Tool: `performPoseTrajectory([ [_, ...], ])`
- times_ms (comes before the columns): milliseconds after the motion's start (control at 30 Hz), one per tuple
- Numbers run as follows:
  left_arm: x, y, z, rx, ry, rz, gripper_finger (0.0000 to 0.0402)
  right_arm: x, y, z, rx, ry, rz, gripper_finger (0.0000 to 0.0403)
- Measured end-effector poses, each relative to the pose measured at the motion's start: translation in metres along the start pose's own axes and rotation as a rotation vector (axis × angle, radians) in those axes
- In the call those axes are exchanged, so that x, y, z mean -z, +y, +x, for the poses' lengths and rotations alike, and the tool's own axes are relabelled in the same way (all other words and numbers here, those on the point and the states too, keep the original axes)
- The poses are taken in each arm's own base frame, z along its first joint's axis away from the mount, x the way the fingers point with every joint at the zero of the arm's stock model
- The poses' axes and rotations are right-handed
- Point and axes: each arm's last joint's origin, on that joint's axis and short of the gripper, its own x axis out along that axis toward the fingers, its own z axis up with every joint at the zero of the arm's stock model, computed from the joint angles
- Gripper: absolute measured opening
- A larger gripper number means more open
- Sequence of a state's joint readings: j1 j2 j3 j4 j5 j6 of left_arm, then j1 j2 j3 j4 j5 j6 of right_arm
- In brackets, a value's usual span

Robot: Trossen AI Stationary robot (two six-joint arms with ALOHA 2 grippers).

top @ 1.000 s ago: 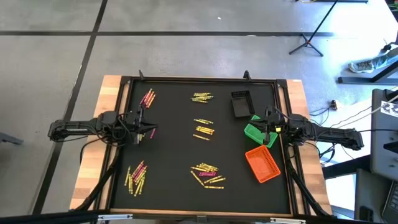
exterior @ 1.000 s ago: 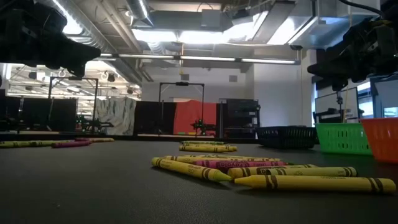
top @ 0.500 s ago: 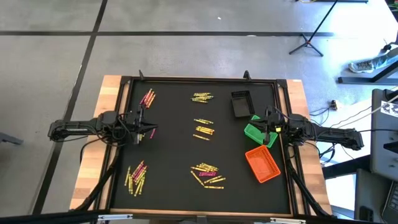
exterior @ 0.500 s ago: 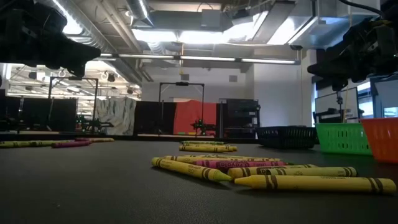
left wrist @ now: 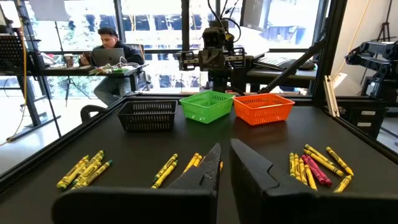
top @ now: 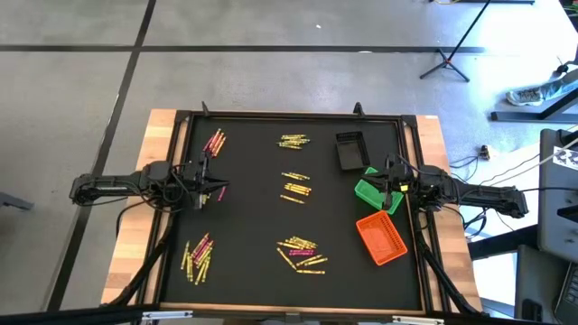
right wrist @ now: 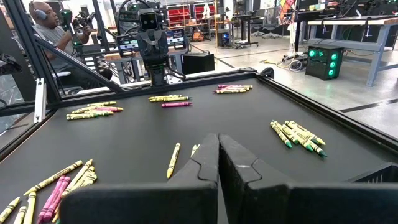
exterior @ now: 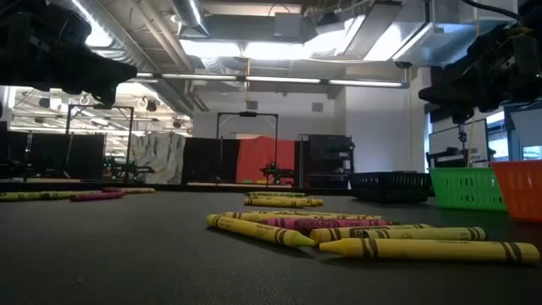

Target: Sort crayons

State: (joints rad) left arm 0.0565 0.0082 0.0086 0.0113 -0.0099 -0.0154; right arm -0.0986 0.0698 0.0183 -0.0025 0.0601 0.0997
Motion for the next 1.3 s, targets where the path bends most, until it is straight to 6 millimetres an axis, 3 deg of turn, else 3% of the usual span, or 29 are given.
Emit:
performPoseTrajectory([
  [433,-0.014,0.000,-0.001,-0.020,-0.150,-0.017,0.0021,-0.006,0.000,0.000,0.021,-0.073,-0.096,0.0002],
  [567,-0.017,0.004,-0.002,-0.131,-0.185,-0.056,0.0021,-0.011,0.000,-0.001,0.040,-0.125,-0.097,0.0002],
  [667,-0.016,0.008,-0.001,-0.287,-0.182,-0.096,0.0021,-0.013,-0.003,-0.001,0.146,-0.136,-0.113,0.0002],
  [867,-0.016,0.012,0.004,-0.438,-0.101,-0.129,0.0021,-0.013,-0.007,-0.002,0.268,-0.140,-0.122,0.0002],
  [1300,-0.045,0.033,0.032,-0.724,0.261,-0.234,0.0020,-0.029,-0.021,0.002,0.376,-0.271,-0.123,0.0002],
])
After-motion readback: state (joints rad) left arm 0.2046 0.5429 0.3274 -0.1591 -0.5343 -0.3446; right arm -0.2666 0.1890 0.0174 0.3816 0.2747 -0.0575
